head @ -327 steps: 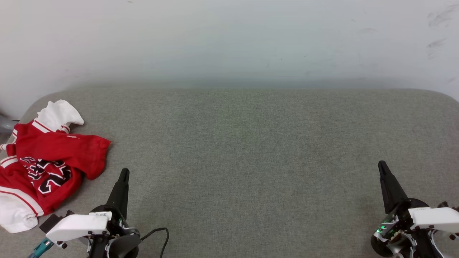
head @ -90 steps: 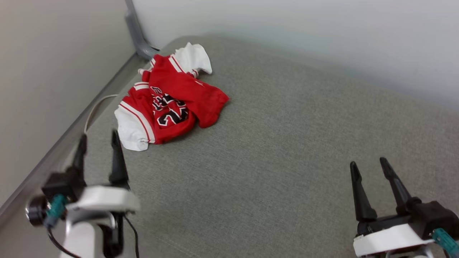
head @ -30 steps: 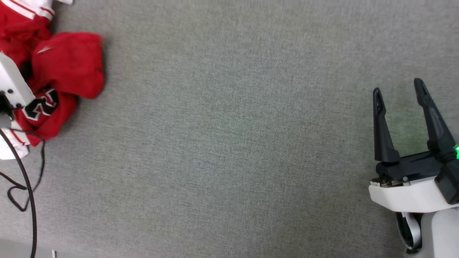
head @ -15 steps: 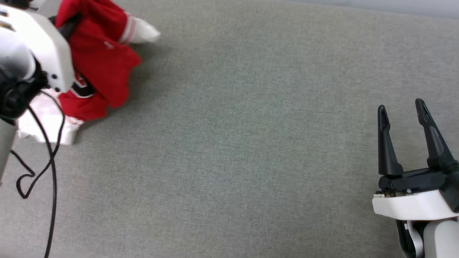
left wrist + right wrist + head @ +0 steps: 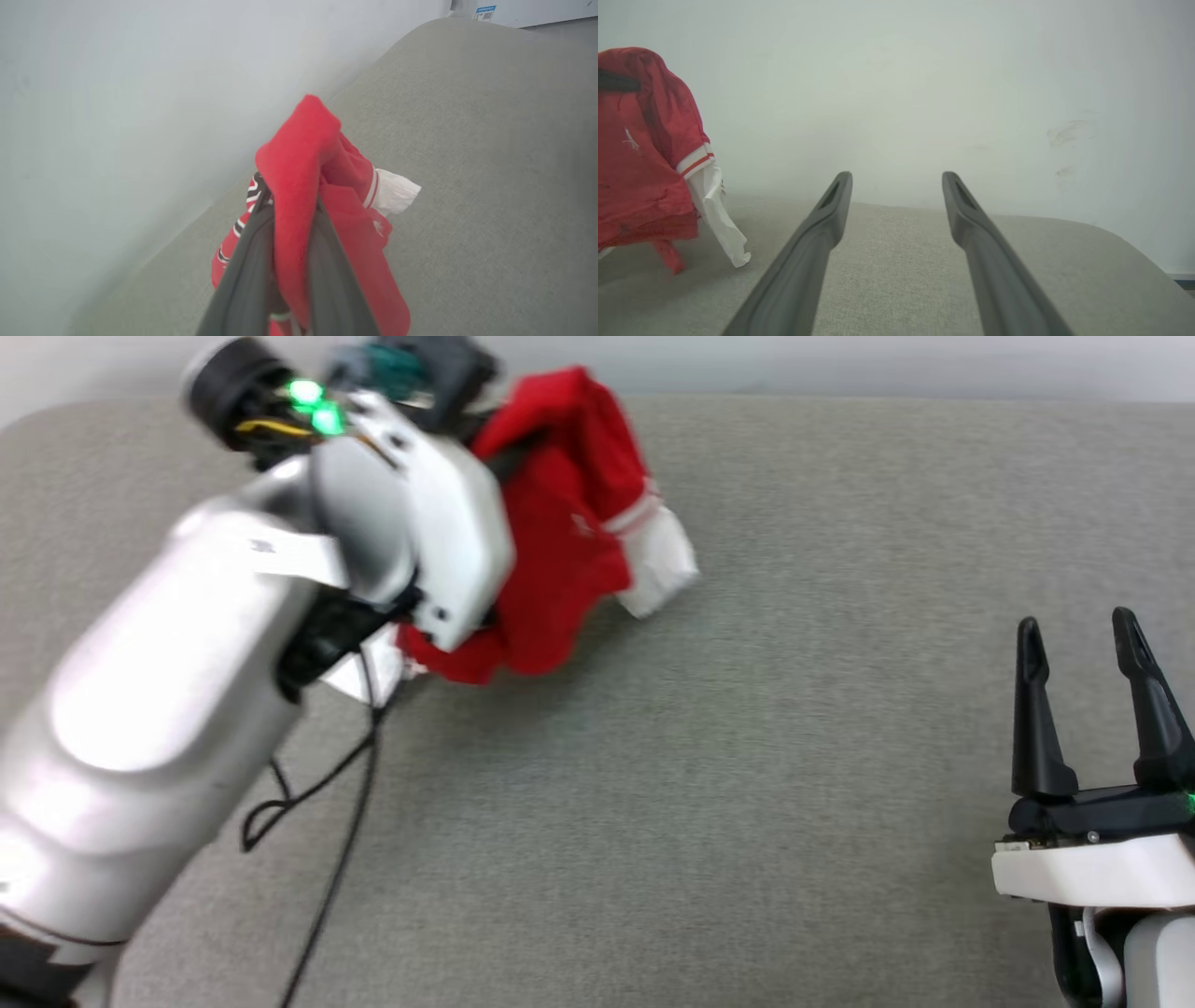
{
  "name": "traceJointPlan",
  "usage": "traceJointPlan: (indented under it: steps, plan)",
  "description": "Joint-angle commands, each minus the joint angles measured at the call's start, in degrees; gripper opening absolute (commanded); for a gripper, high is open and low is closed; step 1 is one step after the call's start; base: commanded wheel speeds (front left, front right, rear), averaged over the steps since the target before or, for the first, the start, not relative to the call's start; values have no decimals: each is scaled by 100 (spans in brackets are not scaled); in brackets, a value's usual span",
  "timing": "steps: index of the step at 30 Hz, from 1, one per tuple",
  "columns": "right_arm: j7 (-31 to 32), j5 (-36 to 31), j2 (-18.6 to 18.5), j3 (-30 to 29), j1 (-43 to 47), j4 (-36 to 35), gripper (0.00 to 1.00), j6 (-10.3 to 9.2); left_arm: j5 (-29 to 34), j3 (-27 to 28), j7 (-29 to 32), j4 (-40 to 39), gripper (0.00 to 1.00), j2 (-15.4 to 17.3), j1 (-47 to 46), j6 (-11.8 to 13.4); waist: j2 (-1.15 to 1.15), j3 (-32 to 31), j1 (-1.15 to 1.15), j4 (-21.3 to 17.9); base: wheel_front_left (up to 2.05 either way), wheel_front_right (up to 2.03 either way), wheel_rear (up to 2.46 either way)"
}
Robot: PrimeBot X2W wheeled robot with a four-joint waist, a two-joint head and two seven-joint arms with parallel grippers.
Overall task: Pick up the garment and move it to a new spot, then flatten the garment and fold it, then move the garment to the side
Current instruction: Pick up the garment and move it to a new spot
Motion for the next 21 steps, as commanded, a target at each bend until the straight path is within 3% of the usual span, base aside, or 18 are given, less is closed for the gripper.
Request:
traceJointPlan:
  steps: [1, 6, 12, 21]
  plan:
    - [-15, 46, 20, -31, 36, 25, 100, -4, 13, -162, -37, -41, 0, -129, -129, 0, 0, -86, 1, -264, 0, 0, 0]
    - [-14, 135, 20, -141, 52, 40, 100, -4, -87, -751, -186, -62, 0, -545, -413, 0, 0, -132, 1, -606, 0, 0, 0]
    - [-14, 231, 20, -275, 117, 44, 100, -4, -283, -1513, -377, 94, 0, -800, -349, 0, 0, -180, 1, -837, 0, 0, 0]
    - [-14, 249, 19, -318, 317, 106, 100, -4, -792, -2506, -538, 509, 0, -731, 678, 0, 0, -398, 1, -803, 0, 0, 0]
